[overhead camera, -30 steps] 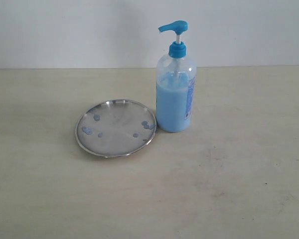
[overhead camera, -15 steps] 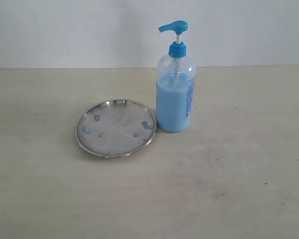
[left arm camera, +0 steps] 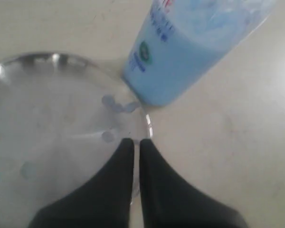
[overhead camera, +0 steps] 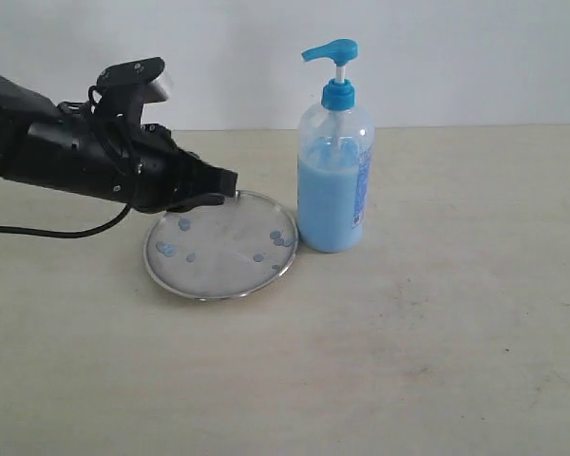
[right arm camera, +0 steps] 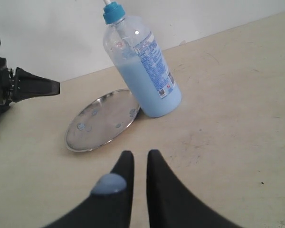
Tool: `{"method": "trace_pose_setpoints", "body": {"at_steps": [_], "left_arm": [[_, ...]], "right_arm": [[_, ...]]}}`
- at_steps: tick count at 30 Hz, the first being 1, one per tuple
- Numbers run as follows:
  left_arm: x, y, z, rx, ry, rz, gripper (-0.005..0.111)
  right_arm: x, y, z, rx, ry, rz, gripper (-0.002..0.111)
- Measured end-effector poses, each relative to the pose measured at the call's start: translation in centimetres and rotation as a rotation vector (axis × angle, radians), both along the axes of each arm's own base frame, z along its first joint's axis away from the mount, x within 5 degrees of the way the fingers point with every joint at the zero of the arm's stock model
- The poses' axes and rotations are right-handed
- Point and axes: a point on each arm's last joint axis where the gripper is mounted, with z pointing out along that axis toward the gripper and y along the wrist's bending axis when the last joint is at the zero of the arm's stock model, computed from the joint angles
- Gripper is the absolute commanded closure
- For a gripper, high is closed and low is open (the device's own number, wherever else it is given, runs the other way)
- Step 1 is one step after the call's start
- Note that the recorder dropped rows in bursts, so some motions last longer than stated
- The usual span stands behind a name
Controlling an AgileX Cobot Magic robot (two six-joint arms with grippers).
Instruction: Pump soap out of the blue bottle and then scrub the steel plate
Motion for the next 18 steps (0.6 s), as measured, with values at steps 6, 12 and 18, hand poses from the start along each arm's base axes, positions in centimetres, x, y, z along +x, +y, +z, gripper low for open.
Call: {"method": "trace_pose_setpoints", "body": {"at_steps": [6, 12, 18], "left_arm": [[-0.4, 3.1, -1.4, 0.142, 0.209, 0.004, 0.102], [-3.4, 4.7, -2.3, 0.21, 0.608, -0.083, 0.102], [-1.2, 4.2, -1.5, 0.204, 0.508, -0.07, 0.102]], "right_arm": [[0.0, 0.0, 0.0, 0.002, 0.001, 0.0, 0.108], [0.0, 0.0, 0.0, 0.002, 0.001, 0.0, 0.108], [0.0, 0.0, 0.0, 0.002, 0.001, 0.0, 0.108]]}}
